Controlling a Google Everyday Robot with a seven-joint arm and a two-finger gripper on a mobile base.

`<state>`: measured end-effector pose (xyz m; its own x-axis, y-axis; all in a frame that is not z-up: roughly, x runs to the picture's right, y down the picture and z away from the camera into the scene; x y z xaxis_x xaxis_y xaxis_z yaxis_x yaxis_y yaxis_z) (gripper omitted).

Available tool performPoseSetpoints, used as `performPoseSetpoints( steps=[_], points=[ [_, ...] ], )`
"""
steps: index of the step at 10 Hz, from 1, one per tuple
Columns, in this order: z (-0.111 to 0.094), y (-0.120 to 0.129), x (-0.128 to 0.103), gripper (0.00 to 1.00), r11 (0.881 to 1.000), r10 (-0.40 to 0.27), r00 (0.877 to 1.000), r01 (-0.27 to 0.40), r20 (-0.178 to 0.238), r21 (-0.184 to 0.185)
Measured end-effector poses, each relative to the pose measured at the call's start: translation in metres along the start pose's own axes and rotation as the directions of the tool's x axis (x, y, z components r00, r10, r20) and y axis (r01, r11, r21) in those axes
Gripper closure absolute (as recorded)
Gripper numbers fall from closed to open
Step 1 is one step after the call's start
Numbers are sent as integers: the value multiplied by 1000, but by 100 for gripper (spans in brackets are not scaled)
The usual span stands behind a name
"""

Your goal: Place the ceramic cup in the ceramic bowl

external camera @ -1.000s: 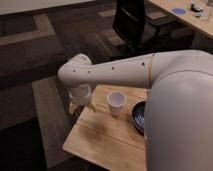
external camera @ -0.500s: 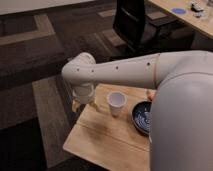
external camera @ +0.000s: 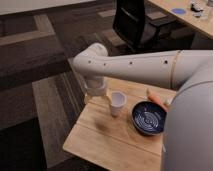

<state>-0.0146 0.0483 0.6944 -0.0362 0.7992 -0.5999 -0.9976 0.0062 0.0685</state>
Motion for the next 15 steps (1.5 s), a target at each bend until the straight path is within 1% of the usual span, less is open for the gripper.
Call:
performPoseSetpoints(
  steps=[2,4,5,6,8,10,12,15],
  points=[
    [2,-14,-9,35,1000,-24,999,24,31,10],
    [5,-33,-11,35,1000,-5,999,4,37,29],
    [7,-40,-11,35,1000,14,999,-15,36,24],
    [10,-50,-12,35,999,36,999,-37,27,18],
    [14,-64,-15,35,999,44,999,-44,0,17],
    [20,-70,-21,35,999,37,999,-36,-34,17],
    [25,-78,-23,35,999,36,997,-34,-65,29],
    [30,-81,-24,35,999,37,995,-34,-91,35]
  ],
)
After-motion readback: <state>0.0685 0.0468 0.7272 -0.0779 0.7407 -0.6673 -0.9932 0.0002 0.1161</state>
